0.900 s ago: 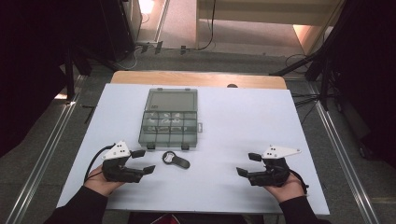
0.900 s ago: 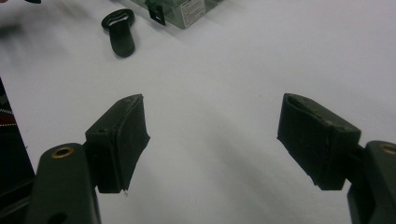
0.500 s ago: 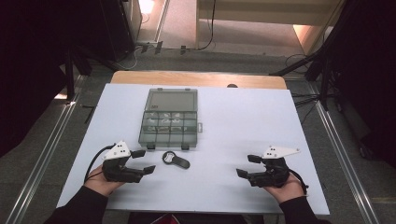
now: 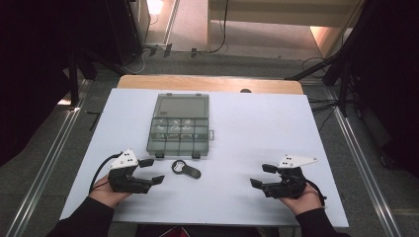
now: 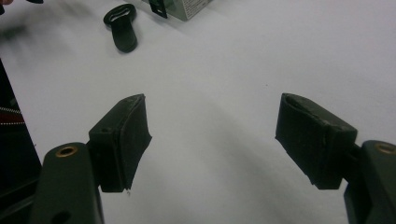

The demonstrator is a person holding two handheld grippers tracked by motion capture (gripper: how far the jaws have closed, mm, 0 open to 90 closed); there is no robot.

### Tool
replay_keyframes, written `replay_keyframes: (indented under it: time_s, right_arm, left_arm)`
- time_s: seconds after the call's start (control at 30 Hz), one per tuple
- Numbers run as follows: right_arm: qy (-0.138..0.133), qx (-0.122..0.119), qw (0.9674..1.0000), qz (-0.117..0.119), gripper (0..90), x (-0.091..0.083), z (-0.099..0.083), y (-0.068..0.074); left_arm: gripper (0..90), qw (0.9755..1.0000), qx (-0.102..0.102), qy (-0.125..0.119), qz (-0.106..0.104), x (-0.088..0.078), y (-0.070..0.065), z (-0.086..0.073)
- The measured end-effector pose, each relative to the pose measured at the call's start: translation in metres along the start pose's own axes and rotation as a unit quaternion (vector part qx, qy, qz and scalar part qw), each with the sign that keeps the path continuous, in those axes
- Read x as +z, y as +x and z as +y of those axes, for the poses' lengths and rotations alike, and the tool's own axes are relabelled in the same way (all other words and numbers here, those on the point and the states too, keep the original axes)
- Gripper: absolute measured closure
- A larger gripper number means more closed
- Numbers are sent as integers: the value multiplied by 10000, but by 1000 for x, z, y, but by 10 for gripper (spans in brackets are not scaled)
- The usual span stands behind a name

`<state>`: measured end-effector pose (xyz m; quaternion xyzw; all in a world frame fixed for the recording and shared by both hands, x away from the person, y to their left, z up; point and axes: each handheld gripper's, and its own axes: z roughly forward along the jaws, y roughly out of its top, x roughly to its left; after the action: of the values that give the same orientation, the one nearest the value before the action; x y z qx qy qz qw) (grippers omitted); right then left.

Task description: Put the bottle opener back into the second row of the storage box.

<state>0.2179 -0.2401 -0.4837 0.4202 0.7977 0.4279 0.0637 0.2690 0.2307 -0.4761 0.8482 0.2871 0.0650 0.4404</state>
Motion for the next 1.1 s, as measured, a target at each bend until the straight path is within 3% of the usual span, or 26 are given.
replay_keyframes:
  time_s: [0.83,1.1]
  right_arm:
    - [76,-3,10000,31,278,1,0,-1]
    - [-17,-130,9997,202,277,2,2,-2]
  left_arm:
    - [268,10000,-13,-9,17,0,1,0]
    - [268,10000,-30,-16,25,-1,1,0]
